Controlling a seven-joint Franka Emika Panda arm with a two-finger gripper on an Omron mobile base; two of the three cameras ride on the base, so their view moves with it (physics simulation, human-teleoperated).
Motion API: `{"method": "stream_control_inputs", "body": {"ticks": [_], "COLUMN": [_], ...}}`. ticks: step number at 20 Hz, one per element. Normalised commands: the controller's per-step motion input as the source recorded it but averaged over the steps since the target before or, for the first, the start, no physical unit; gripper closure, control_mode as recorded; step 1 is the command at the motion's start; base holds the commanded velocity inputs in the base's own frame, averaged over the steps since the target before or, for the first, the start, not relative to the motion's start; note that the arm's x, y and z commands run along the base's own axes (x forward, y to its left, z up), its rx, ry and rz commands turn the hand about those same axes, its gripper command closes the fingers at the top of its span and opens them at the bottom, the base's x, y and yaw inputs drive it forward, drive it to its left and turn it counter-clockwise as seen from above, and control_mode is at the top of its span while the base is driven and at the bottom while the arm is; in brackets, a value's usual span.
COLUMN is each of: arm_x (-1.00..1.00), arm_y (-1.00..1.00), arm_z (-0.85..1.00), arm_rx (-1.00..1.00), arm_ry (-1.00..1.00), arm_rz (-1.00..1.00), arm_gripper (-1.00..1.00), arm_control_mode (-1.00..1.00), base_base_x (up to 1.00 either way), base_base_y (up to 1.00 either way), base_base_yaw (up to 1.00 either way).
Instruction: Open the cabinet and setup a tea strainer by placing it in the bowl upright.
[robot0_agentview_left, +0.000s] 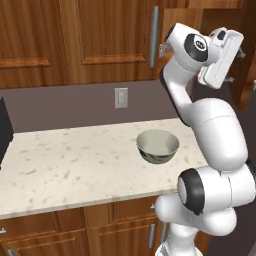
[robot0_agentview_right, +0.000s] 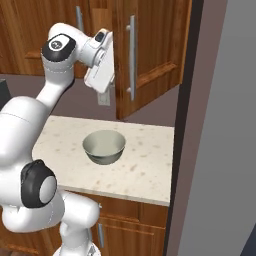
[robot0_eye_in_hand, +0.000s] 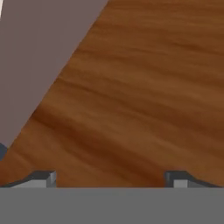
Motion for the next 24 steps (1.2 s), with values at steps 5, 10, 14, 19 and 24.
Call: {"method": "stream_control_inputs", "body": {"ticks": [5,10,14,19,24], "arm_x": [0.00,0.00,0.00,0.00,0.00], "arm_y": [-0.53,-0.57,-0.87,-0.60,0.13], "arm_z": [-0.02,-0.01,-0.04,-0.03,0.00], "arm_rx": [0.00,0.00,0.00,0.00,0.00], "arm_ry": [-0.06,-0.03,-0.06,-0.07,-0.05], "arm_rz": [0.09,0.11,0.16,0.14,0.02], "arm_gripper": [-1.00,-1.00,-1.00,-1.00,-1.00], "arm_control_mode": [-1.00,-1.00,-1.00,-1.00,-1.00], "base_base_x": [0.00,0.00,0.00,0.00,0.00], "base_base_y": [0.00,0.00,0.00,0.00,0.00], "base_base_yaw": [0.00,0.00,0.00,0.00,0.00]}}
